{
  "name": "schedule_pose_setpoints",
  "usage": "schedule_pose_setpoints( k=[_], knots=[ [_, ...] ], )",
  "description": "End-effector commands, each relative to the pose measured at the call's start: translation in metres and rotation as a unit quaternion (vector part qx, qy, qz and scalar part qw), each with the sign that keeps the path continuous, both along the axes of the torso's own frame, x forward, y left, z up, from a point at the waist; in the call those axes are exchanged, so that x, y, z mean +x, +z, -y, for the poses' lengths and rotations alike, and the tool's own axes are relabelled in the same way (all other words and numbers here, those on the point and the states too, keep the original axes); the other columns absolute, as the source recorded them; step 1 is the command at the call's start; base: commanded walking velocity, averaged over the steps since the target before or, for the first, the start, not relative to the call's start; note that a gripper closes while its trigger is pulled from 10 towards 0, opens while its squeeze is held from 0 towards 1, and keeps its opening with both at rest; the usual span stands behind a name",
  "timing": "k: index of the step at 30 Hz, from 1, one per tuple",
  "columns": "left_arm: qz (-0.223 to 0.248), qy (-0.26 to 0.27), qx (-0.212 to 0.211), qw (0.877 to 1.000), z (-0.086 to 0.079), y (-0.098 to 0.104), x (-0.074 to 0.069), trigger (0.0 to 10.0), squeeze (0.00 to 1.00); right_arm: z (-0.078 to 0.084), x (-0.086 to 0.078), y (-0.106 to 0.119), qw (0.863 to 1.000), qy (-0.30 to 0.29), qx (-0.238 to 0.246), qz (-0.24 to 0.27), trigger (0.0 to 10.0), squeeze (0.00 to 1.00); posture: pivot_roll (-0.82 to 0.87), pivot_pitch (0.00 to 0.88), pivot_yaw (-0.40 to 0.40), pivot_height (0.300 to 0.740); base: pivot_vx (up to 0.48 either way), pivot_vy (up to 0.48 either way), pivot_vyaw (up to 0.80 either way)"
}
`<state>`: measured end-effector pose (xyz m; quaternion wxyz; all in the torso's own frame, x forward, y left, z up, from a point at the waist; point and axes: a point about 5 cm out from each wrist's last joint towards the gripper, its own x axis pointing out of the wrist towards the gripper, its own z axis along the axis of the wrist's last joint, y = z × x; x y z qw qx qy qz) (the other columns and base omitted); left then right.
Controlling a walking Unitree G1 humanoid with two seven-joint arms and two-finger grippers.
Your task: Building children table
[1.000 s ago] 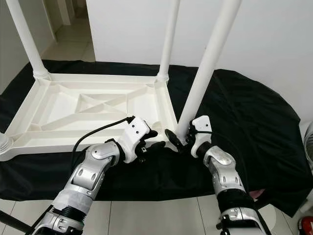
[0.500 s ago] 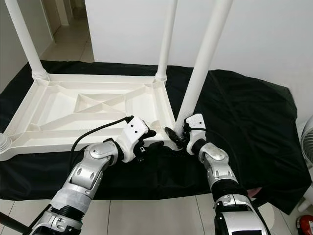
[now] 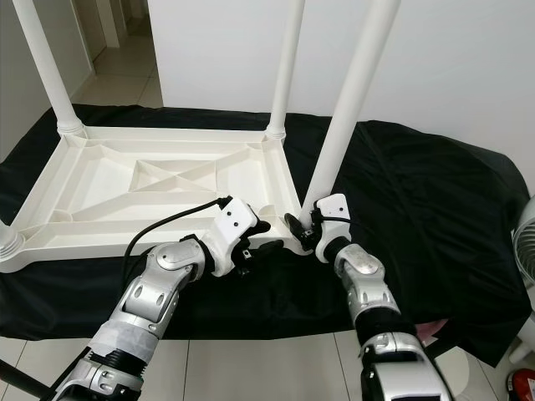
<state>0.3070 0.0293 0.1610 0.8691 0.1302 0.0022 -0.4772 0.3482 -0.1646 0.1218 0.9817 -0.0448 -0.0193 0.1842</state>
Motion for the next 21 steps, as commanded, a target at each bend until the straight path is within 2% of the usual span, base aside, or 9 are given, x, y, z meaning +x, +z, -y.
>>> schedule_pose_setpoints(
  k=[1, 5, 6, 9, 15, 16, 18, 19, 21],
  knots=[
    [0.009, 0.060, -0.007, 0.998, -0.001, 0.000, 0.004, 10.0, 0.00, 0.001, -0.003, -0.009, 1.000, -0.008, -0.006, -0.021, 0.0, 0.00, 0.06, 0.000, -0.059, 0.740, 0.000, 0.000, 0.00],
    [0.004, 0.059, -0.009, 0.998, 0.000, -0.002, 0.002, 10.0, 0.00, -0.009, -0.008, -0.006, 0.995, -0.091, 0.044, -0.012, 0.0, 0.00, 0.05, 0.011, -0.064, 0.740, 0.000, 0.000, 0.00],
    [0.004, 0.059, -0.009, 0.998, 0.000, -0.002, 0.002, 10.0, 0.00, -0.009, -0.008, -0.006, 0.995, -0.091, 0.044, -0.012, 0.0, 0.00, 0.05, 0.011, -0.064, 0.740, 0.000, 0.000, 0.00],
    [0.000, 0.062, -0.014, 0.998, 0.000, -0.001, 0.002, 10.0, 0.00, -0.015, -0.015, -0.007, 0.984, -0.163, 0.073, -0.008, 0.0, 0.00, 0.05, 0.027, -0.060, 0.740, 0.000, 0.000, 0.00],
    [-0.001, 0.063, -0.014, 0.998, -0.001, -0.001, 0.002, 10.0, 0.00, -0.018, -0.019, -0.008, 0.979, -0.184, 0.082, -0.013, 0.0, 0.00, 0.04, 0.032, -0.055, 0.740, 0.000, 0.000, 0.00],
    [-0.002, 0.063, -0.014, 0.998, -0.001, -0.001, 0.002, 10.0, 0.00, -0.019, -0.019, -0.006, 0.981, -0.177, 0.080, -0.009, 1.3, 0.00, 0.04, 0.032, -0.055, 0.740, 0.000, 0.000, 0.00],
    [-0.002, 0.063, -0.014, 0.998, -0.001, -0.001, 0.002, 10.0, 0.00, -0.020, -0.020, -0.005, 0.982, -0.173, 0.078, -0.008, 1.3, 0.00, 0.04, 0.032, -0.055, 0.740, 0.000, 0.000, 0.00],
    [-0.003, 0.062, -0.013, 0.998, 0.000, -0.002, 0.002, 10.0, 0.00, -0.019, -0.021, -0.004, 0.983, -0.170, 0.073, -0.005, 10.0, 0.00, 0.04, 0.032, -0.055, 0.740, 0.000, 0.000, 0.00],
    [-0.004, 0.061, -0.014, 0.998, 0.000, -0.002, 0.002, 10.0, 0.00, -0.017, -0.021, -0.002, 0.984, -0.164, 0.068, -0.001, 10.0, 0.00, 0.04, 0.032, -0.053, 0.740, 0.000, 0.000, 0.00]
  ],
)
